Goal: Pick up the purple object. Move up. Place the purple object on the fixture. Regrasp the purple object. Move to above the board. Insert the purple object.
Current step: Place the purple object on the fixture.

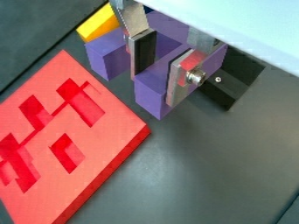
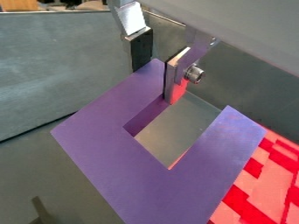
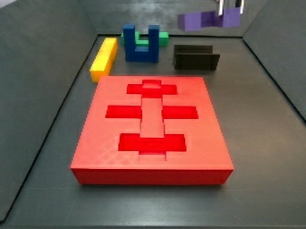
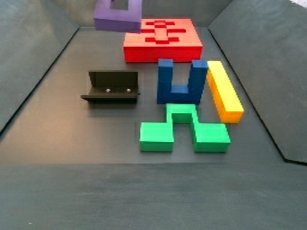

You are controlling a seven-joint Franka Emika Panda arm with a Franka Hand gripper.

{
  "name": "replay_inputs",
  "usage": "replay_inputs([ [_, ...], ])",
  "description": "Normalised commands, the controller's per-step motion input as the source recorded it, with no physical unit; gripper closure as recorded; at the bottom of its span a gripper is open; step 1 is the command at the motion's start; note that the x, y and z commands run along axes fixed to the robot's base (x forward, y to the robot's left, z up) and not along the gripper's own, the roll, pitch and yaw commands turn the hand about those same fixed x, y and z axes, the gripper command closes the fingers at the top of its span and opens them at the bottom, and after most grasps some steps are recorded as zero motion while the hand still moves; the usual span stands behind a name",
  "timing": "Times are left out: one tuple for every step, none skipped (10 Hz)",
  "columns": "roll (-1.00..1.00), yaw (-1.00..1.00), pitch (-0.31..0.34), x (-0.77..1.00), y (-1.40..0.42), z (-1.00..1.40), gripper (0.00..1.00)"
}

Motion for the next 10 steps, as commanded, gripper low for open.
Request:
replay_inputs([
  [-0.15, 0.23, 0.369, 0.5, 0.24, 0.17, 1.0],
  [-0.2, 0.21, 0.337, 0.48, 0.24, 0.15, 1.0],
  [-0.33, 0.04, 0.297, 0.61, 0.19, 0.11, 1.0],
  [-0.47, 0.0, 0.263, 0.66, 0.25, 0.12, 1.0],
  [-0.55, -0.1, 0.214, 0.66, 0.25, 0.13, 1.0],
  [-0.6, -0.13, 0.171, 0.64, 0.24, 0.08, 1.0],
  [-0.7, -0.15, 0.14, 0.58, 0.28, 0.0, 1.0],
  [-0.77, -0.17, 0.123, 0.59, 0.3, 0.02, 1.0],
  [-0.73, -0.21, 0.12, 0.64, 0.27, 0.06, 1.0],
  [-0.65, -0.26, 0.12, 0.67, 0.25, 0.09, 1.0],
])
